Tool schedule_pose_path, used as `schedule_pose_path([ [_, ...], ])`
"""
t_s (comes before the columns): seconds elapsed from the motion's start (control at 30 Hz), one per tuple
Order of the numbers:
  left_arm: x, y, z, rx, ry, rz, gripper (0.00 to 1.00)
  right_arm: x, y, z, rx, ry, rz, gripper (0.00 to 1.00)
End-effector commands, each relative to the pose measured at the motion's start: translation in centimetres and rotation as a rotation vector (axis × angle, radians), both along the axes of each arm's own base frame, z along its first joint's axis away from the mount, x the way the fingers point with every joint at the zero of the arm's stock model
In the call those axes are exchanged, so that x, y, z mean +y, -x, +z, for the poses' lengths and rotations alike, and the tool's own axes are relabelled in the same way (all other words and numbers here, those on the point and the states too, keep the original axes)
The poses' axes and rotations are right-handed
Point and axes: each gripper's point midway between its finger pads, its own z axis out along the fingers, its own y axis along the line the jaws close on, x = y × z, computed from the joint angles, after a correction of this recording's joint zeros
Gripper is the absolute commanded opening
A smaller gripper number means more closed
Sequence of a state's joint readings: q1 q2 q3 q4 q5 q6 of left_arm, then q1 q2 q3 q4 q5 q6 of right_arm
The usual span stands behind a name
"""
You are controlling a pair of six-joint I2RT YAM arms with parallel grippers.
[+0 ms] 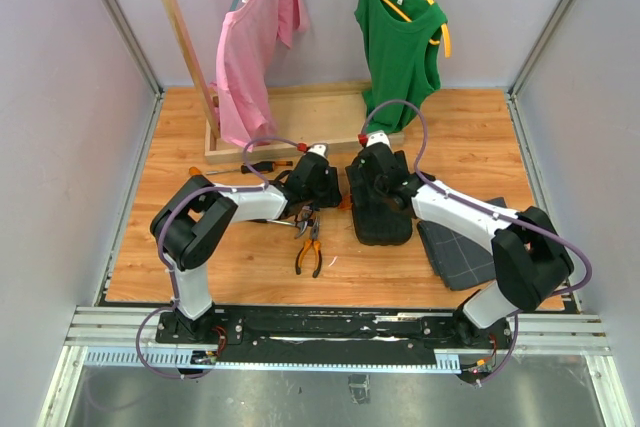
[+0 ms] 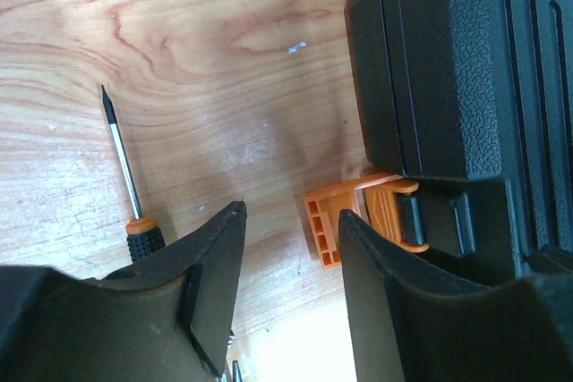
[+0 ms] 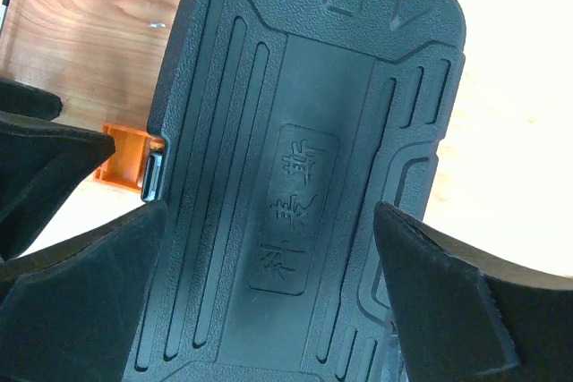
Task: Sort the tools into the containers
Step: Open the storage box at the center of the board.
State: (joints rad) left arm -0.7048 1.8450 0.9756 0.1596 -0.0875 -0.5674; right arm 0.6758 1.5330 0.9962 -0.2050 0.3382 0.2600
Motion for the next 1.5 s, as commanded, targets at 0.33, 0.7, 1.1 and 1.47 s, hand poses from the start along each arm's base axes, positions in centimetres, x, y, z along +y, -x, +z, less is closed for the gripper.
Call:
schedule_pose_path([
  [0.33, -0.7, 1.8, -1.9, 0.036, -0.064, -0.056, 0.38, -0.3, 0.3, 0.1, -0.033, -0.028, -0.063, 1.0],
  [0.7, -0.8, 2.7, -3.1, 0.069, -0.052, -0.05, 0.2, -0.7, 0.0, 0.3, -0.043, -0.031, -0.074, 1.0],
  [1.1, -0.5, 3.4, -3.9, 0.091, -0.026, -0.022, 0.17, 1.1, -1.5, 0.2, -0.032, -0.047, -0.024, 0.99],
  [1.47, -0.5, 3.5, -4.1, 0.097, -0.014, -0.016, 0.14, 1.6, -1.4, -0.2, -0.024, -0.051, 0.01, 0.99],
])
